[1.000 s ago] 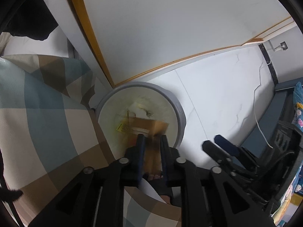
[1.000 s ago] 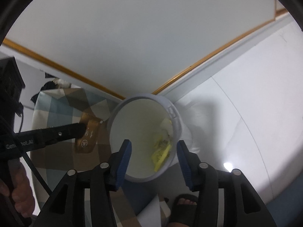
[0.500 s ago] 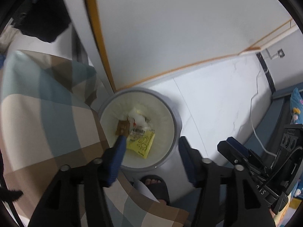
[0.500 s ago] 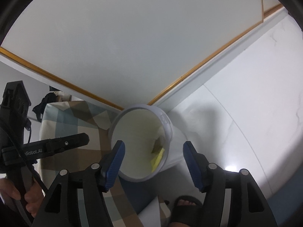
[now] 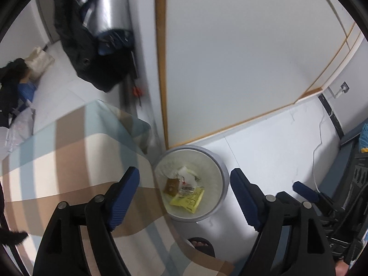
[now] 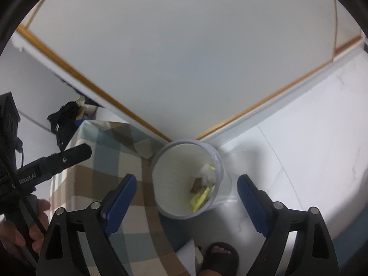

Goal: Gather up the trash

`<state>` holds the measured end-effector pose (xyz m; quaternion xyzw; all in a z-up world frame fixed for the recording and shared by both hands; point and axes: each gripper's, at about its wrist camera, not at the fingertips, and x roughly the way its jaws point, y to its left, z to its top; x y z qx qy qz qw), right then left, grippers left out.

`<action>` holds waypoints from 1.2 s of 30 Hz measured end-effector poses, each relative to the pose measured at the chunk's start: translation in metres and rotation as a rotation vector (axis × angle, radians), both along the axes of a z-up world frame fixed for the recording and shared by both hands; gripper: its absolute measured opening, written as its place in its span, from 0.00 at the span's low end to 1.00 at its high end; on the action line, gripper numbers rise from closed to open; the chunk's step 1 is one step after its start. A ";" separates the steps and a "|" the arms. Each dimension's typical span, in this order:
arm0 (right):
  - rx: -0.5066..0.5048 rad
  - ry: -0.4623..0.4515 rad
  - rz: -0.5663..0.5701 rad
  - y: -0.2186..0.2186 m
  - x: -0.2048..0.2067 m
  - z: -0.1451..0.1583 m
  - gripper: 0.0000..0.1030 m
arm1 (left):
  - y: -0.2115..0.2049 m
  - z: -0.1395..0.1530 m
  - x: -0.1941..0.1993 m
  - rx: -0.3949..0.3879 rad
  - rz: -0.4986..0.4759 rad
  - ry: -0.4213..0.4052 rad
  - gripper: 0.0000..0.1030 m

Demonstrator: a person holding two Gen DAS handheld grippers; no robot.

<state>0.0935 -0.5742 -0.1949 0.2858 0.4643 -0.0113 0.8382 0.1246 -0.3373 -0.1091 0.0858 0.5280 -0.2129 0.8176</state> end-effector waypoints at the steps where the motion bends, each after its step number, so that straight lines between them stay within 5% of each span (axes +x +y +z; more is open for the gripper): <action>1: -0.004 -0.007 0.009 0.001 -0.001 0.006 0.89 | 0.001 0.002 -0.001 0.003 0.005 -0.007 0.78; 13: -0.070 -0.044 0.066 0.024 -0.012 0.052 0.95 | 0.021 0.022 -0.019 -0.014 0.051 -0.035 0.78; 36: -0.102 -0.041 0.058 0.029 -0.020 0.062 0.95 | 0.030 0.030 -0.028 -0.018 0.043 -0.050 0.78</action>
